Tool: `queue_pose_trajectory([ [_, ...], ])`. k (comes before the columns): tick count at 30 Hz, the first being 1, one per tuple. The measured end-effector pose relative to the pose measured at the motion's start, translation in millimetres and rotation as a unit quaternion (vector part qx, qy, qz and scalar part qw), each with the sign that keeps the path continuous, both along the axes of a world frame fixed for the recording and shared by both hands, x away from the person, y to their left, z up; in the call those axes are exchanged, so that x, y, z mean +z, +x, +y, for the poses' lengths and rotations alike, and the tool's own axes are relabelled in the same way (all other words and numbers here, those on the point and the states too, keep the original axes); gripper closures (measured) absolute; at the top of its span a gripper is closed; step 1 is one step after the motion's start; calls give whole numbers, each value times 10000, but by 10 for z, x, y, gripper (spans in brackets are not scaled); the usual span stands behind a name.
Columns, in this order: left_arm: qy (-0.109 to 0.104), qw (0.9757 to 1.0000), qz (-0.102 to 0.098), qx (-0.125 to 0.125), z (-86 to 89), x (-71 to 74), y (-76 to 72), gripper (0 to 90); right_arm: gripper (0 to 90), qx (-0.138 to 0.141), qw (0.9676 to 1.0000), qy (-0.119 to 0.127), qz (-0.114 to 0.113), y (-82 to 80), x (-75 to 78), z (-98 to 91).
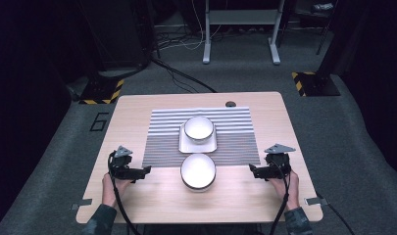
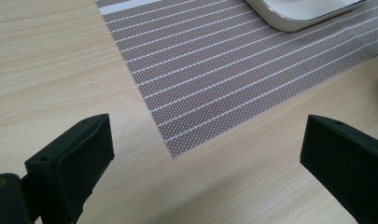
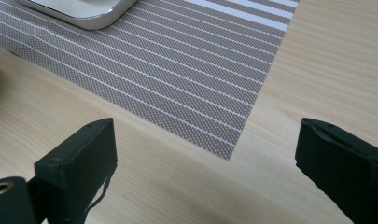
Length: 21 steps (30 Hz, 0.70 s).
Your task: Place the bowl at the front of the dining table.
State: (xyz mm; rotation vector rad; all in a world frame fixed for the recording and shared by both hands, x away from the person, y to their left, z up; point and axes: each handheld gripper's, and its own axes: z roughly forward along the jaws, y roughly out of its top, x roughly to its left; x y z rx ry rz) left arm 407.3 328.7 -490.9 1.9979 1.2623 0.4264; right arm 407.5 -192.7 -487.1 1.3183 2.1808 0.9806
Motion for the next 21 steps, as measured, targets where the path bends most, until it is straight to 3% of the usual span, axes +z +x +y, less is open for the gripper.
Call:
queue_pose_trajectory([
  [14, -31, 9996, -175, 240, 187, -101, -216, 22, 54, -273, 9996, 42, -3, -193, -97, -200],
  [21, -71, 9993, -164, 328, 266, -155, -288, 21, 58, -396, 9992, 34, -1, -271, -156, -291],
])
